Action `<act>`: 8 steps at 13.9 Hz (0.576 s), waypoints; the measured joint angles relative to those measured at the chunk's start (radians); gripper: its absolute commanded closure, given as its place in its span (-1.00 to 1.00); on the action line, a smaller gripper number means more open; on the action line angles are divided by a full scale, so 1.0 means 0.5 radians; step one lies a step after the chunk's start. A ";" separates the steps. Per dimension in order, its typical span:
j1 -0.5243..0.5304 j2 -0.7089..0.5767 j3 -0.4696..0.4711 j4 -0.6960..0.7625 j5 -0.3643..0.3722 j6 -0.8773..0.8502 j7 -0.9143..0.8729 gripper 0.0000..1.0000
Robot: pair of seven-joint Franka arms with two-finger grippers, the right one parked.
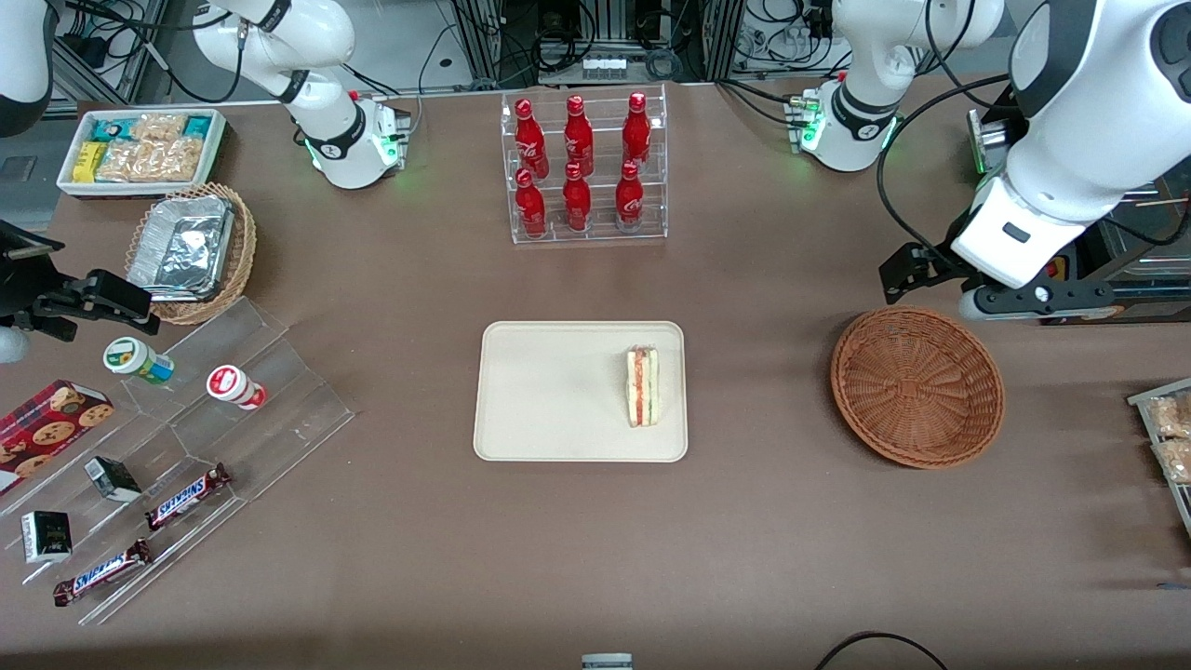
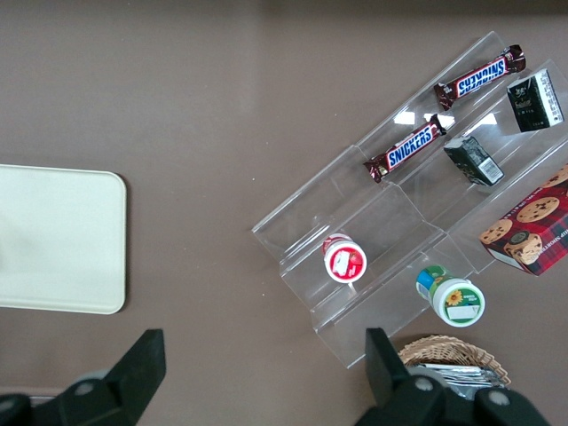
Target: Place sandwich from basket to tray
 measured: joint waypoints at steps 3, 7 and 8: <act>0.158 -0.012 -0.114 0.040 0.074 -0.096 0.052 -1.00; 0.292 -0.054 -0.086 0.058 0.089 -0.213 0.212 -1.00; 0.304 -0.054 -0.065 0.057 0.089 -0.217 0.219 -1.00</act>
